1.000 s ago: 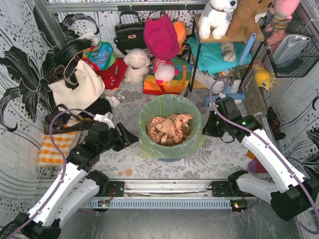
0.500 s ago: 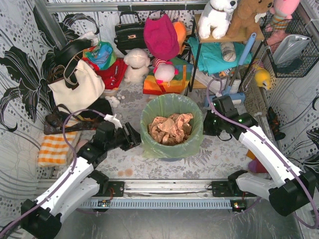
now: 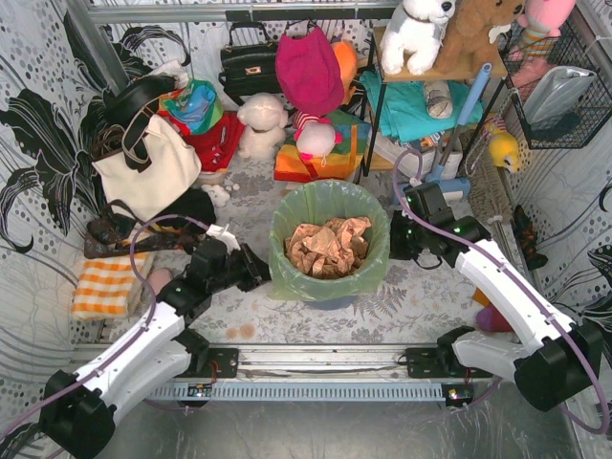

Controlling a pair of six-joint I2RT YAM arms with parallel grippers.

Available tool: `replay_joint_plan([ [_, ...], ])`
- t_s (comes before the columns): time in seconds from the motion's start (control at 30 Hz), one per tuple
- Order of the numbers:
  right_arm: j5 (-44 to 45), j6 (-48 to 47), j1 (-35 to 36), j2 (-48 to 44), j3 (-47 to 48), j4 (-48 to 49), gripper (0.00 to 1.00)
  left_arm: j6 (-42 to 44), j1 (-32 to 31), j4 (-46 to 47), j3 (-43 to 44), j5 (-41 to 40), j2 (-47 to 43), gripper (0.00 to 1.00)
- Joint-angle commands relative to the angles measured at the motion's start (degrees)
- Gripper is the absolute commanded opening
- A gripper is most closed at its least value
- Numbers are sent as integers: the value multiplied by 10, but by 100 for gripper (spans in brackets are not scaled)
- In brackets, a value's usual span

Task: Tie the trash bag

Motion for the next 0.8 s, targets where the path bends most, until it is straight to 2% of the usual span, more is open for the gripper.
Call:
replay_joint_plan([
  [0.0, -9, 8, 1, -5, -11, 8, 0, 0, -5, -19, 30, -50, -16, 10],
  [0.1, -5, 11, 1, -11, -13, 7, 0, 17, -7, -106, 71, -91, -22, 0],
  [0.27, 2, 11, 1, -17, -10, -5, 0, 39, -9, -245, 139, -159, -44, 0],
  [0.43, 7, 8, 1, -23, -4, -15, 0, 41, -10, -332, 183, -189, -73, 0],
  [0.57, 10, 7, 1, -27, 3, -25, 0, 41, -10, -353, 200, -165, -99, 0],
  [0.77, 13, 8, 1, -42, 4, -41, 0, 29, -10, -305, 188, -56, -148, 0],
])
